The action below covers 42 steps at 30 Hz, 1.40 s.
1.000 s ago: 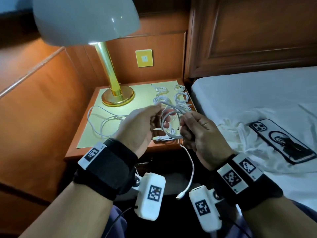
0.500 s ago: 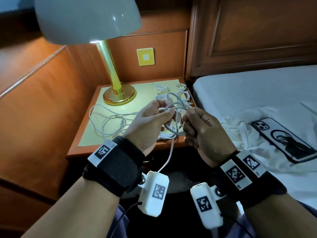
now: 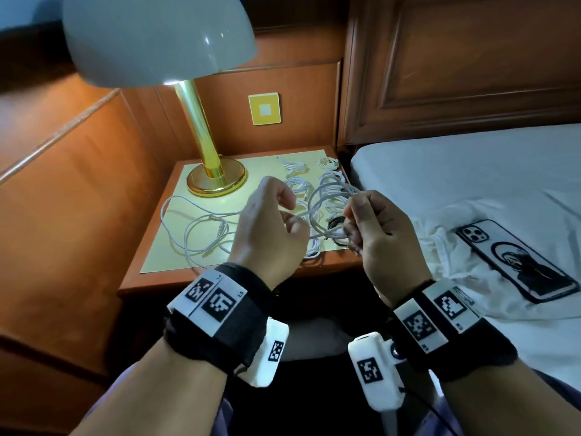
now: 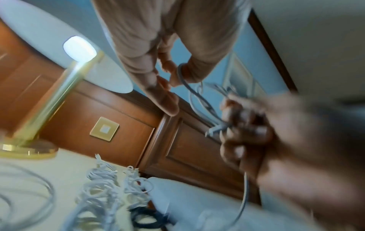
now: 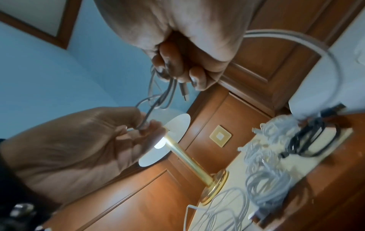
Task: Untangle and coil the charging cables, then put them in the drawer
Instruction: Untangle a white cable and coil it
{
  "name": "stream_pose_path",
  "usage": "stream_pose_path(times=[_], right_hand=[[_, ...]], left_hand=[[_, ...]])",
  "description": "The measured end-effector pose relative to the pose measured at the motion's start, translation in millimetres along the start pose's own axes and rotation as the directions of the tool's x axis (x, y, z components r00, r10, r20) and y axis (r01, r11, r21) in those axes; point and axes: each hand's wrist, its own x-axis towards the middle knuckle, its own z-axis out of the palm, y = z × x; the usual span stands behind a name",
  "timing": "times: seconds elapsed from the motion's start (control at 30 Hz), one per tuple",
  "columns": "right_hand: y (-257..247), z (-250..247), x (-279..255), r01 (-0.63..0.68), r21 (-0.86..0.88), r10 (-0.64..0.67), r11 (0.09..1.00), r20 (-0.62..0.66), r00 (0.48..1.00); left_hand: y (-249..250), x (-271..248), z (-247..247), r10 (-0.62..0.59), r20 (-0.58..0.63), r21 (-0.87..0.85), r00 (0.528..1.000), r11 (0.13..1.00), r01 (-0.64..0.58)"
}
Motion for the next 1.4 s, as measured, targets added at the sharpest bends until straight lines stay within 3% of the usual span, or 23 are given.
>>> stream_pose_path(times=[0.07, 0.1, 0.17, 0.23, 0.27, 0.37, 0.43, 0.5, 0.63, 0.77, 0.9, 1.03, 1.17, 1.27, 1.4], right_hand=[[-3.1, -4.3, 1.6, 0.061, -0.038, -0.063, 0.997, -0.030, 0.998], [-4.2, -7.5, 3.2, 0.092, -0.064, -0.096, 0.994, -0.056, 0.994], [-5.2, -15.2, 6.9, 0.148, -0.140, -0.164, 0.979, -0.113, 0.980], [-5.3, -22.0, 9.1, 0.193, -0.231, -0.234, 0.954, -0.163, 0.959], [-5.6, -24.1, 9.6, 0.211, -0.268, -0.264, 0.940, -0.184, 0.947], [-6.5, -27.1, 9.4, 0.238, -0.353, -0.329, 0.905, -0.227, 0.916], [-4.8, -30.3, 11.0, 0.223, -0.405, -0.347, 0.887, -0.264, 0.900], [-3.3, -34.1, 13.2, 0.217, -0.436, -0.370, 0.874, -0.304, 0.878], [-3.6, -33.9, 11.1, 0.279, -0.516, -0.459, 0.810, -0.263, 0.849], [-1.9, -29.5, 9.7, 0.303, -0.570, -0.505, 0.764, -0.235, 0.831], [2.8, -40.1, 19.0, 0.203, -0.576, -0.462, 0.792, -0.347, 0.816], [-0.1, -41.6, 17.7, 0.211, -0.514, -0.428, 0.831, -0.351, 0.833], [-4.0, -25.3, 10.6, 0.245, -0.423, -0.386, 0.872, -0.289, 0.876], [-1.8, -13.8, 5.7, 0.264, -0.428, -0.384, 0.864, -0.222, 0.896], [2.0, -9.2, 1.3, 0.276, -0.445, -0.391, 0.852, -0.192, 0.900]], left_hand=[[1.7, 2.3, -5.5, -0.096, -0.015, -0.214, 0.995, 0.973, 0.091], [4.2, 2.3, -8.8, -0.148, 0.028, -0.363, 0.989, 0.920, 0.148], [11.2, 0.2, -16.9, -0.179, 0.180, -0.655, 0.967, 0.712, 0.254], [15.3, -2.0, -24.6, -0.142, 0.318, -0.763, 0.937, 0.549, 0.342], [15.0, -2.8, -27.6, -0.122, 0.368, -0.753, 0.922, 0.542, 0.372], [8.3, -2.7, -31.8, -0.120, 0.391, -0.586, 0.912, 0.732, 0.348], [3.1, -0.3, -34.5, -0.088, 0.301, -0.387, 0.950, 0.898, 0.206], [-4.5, 2.4, -39.4, -0.016, 0.205, -0.188, 0.979, 0.981, 0.056], [-14.3, 6.5, -50.1, -0.008, 0.102, -0.151, 0.995, 0.988, 0.024], [-13.0, 8.6, -52.0, 0.054, -0.092, 0.145, 0.994, 0.989, -0.040], [-18.9, 14.3, -60.9, 0.070, -0.235, 0.257, 0.969, 0.966, -0.007], [-23.3, 12.5, -54.7, 0.098, -0.148, 0.244, 0.984, 0.968, -0.060], [-12.3, 3.4, -43.2, 0.122, 0.001, 0.366, 0.993, 0.924, -0.114], [3.4, -4.4, -34.4, 0.199, 0.172, 0.497, 0.965, 0.828, -0.260], [11.1, -6.4, -32.5, 0.240, 0.359, 0.513, 0.902, 0.757, -0.405]])
